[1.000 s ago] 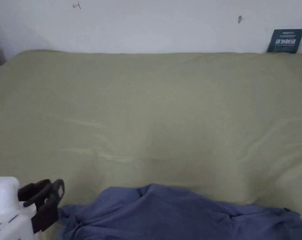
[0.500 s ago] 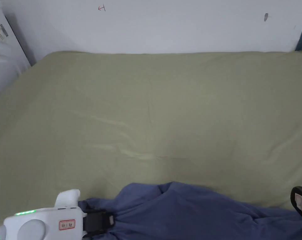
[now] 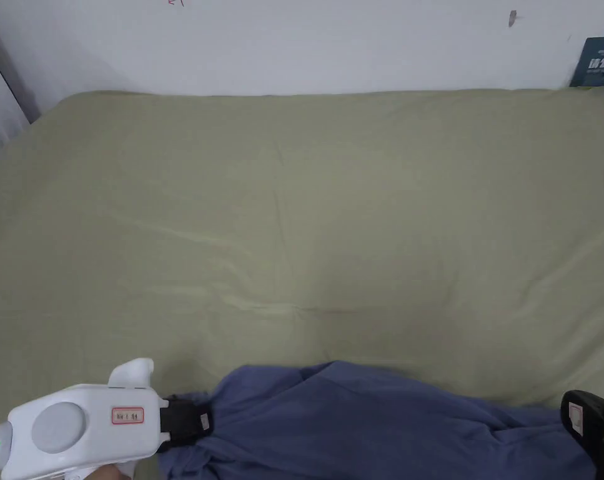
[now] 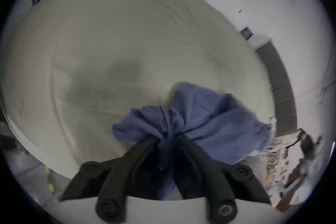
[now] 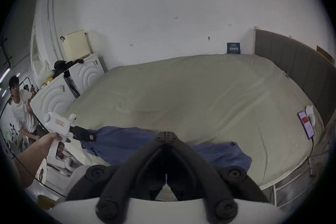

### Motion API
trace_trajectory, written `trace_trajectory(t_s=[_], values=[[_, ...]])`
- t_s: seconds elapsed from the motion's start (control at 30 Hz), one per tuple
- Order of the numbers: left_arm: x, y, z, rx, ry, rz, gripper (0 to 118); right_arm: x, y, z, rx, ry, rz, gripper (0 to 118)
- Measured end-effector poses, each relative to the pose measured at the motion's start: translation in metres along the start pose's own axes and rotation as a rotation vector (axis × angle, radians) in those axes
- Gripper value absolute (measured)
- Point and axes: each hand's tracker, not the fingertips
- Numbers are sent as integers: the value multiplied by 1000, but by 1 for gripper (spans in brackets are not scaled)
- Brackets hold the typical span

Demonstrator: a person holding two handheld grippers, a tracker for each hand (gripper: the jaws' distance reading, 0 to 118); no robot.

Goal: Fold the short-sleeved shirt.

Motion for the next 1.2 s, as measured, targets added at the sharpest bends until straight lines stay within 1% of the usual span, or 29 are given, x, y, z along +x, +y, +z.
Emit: trace_trajectory(t_s=[0.03,0.07,0.1,0.13,0.17,0.23,0.33,0.37,0.4,0.47,0.5,0.57,0.63,0.73,0.8,0.9,0.97,1.03,1.13,1.17,1.2], values=[[3,2,3,5,33,-15,12,0,-2,-2,-5,3,-9,1],[6,6,7,40,103,-83,12,2,-2,-3,-9,5,-17,1],[8,9,11,74,141,-117,12,3,-1,-3,-9,8,-22,1],[10,10,17,102,149,-121,12,4,0,-2,-7,11,-22,1],[7,14,21,111,91,-61,12,3,-2,-3,-4,12,-19,1],[4,21,28,108,23,23,12,4,1,-2,-3,15,-9,1],[26,18,43,135,165,-70,12,2,0,-1,11,11,14,1],[32,17,48,140,192,-92,12,3,1,0,14,11,18,1],[22,28,53,151,202,-96,12,4,1,0,16,8,20,1],[28,31,62,155,230,-102,12,5,-1,1,22,7,15,1],[35,30,65,151,269,-123,12,5,-1,1,22,10,11,1],[57,27,72,170,347,-225,12,4,-4,-1,20,7,12,1],[84,20,74,186,357,-305,12,3,-5,-2,18,4,17,1],[125,9,69,200,296,-378,12,0,-7,-3,12,10,6,1],[145,3,54,189,255,-442,12,0,-8,-4,8,16,-1,1],[178,-10,29,168,221,-529,12,0,-11,-5,3,15,11,1],[193,-20,6,134,211,-536,12,0,-11,-3,1,15,14,1],[203,-27,-14,101,165,-544,12,2,-11,-3,0,14,12,1],[214,-40,-44,31,107,-526,12,5,-11,-3,-3,11,4,1],[213,-42,-52,5,88,-500,12,6,-12,-3,-3,11,0,1],[217,-47,-61,3,87,-501,12,7,-12,-3,-5,11,-3,1]])
